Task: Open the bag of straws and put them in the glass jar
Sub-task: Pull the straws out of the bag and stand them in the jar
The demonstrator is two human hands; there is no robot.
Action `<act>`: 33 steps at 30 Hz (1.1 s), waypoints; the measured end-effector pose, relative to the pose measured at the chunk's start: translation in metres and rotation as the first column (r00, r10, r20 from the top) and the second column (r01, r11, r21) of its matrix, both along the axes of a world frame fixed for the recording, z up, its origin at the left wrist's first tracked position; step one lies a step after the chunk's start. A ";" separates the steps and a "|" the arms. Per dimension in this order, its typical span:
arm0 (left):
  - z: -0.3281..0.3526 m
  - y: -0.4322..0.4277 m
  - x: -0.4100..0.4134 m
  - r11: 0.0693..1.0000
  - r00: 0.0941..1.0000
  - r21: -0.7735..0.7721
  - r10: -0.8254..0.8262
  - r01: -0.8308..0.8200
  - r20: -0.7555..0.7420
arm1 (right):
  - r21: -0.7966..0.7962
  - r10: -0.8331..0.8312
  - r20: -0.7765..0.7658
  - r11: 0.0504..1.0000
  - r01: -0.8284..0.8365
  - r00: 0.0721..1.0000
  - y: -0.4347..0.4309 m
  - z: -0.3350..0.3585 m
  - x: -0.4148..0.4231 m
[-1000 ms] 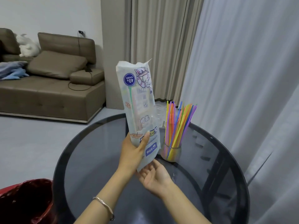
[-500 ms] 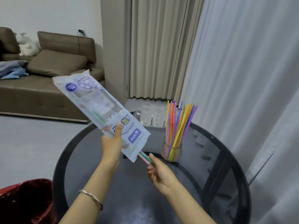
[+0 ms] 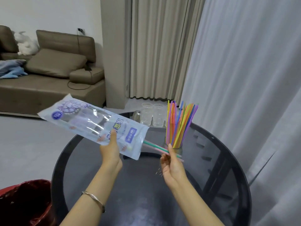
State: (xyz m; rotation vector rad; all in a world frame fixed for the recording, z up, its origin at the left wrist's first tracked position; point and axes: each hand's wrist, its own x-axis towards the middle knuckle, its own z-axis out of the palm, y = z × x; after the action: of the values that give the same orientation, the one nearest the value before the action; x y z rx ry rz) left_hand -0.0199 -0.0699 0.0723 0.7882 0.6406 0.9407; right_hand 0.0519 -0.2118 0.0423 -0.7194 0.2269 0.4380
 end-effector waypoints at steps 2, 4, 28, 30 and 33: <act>-0.006 -0.013 0.007 0.999 0.999 -0.030 -0.032 0.032 -0.004 | -0.018 0.021 0.042 1.000 -0.020 0.999 0.005 -0.001 -0.004; -0.012 -0.028 0.012 0.996 0.998 -0.055 -0.064 0.063 -0.015 | -0.051 0.045 0.094 0.998 -0.040 0.995 0.007 0.001 -0.006; -0.018 -0.021 0.035 0.948 0.996 -0.305 -0.089 0.087 0.008 | -0.469 -0.097 0.607 0.757 0.454 0.789 -0.083 0.054 0.094; -0.016 -0.021 0.039 0.952 0.995 -0.289 -0.104 0.098 -0.006 | -0.513 -0.063 0.667 0.684 0.519 0.742 -0.091 0.057 0.111; -0.017 -0.024 0.046 0.958 0.994 -0.270 -0.105 0.095 -0.025 | -0.550 0.082 0.740 0.645 0.531 0.667 -0.085 0.064 0.126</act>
State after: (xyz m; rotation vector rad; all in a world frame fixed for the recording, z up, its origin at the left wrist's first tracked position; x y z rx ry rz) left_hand 0.0262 -0.0941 0.0558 0.5922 0.7385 0.7285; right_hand 0.1774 -0.2969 0.1059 -1.6051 -0.2831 -0.2861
